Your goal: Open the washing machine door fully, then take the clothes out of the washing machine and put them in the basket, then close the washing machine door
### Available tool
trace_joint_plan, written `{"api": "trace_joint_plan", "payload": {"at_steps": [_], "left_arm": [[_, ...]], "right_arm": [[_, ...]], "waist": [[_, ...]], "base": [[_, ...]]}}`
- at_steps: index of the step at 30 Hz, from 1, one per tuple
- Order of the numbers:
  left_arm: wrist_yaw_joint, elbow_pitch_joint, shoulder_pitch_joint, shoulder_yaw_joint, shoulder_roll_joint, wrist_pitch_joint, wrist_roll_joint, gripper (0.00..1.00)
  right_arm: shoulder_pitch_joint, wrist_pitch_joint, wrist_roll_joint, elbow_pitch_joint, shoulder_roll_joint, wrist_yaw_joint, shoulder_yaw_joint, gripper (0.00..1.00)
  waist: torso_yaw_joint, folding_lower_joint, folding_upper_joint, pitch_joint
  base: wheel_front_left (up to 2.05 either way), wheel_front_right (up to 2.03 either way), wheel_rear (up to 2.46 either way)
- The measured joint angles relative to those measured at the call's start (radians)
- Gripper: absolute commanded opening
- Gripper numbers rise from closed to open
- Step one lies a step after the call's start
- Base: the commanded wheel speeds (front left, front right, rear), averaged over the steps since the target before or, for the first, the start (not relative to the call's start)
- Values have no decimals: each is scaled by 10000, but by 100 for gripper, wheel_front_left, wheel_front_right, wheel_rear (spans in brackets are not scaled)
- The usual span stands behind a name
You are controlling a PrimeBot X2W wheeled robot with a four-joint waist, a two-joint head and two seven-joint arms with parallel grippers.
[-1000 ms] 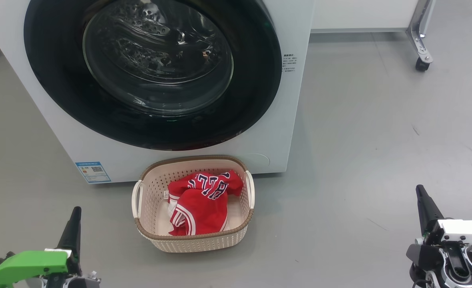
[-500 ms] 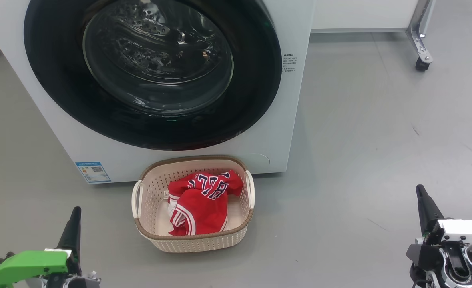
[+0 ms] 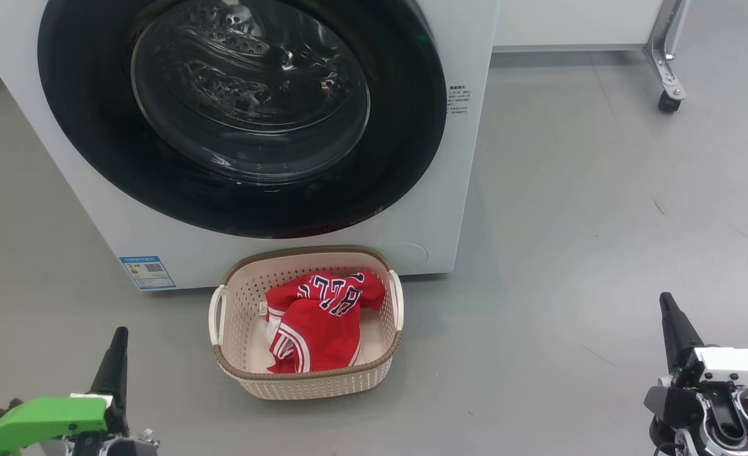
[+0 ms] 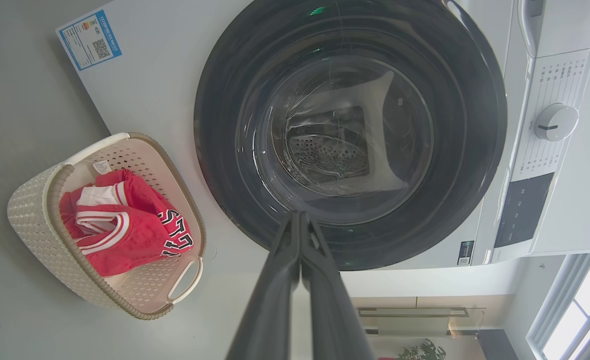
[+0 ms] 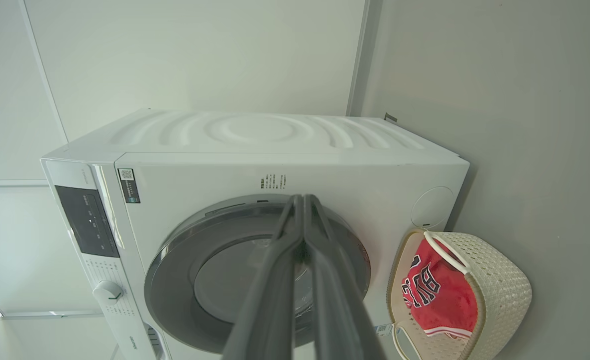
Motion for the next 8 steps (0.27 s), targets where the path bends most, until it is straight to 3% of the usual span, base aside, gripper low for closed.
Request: {"api": "trace_joint_plan", "payload": {"at_steps": [8], "left_arm": [[0, 0, -1, 8, -2, 2, 0, 0]], "right_arm": [[0, 0, 0, -2, 2, 0, -10, 0]], "waist": [[1, 0, 0, 0]], "base": [[0, 0, 0]]}}
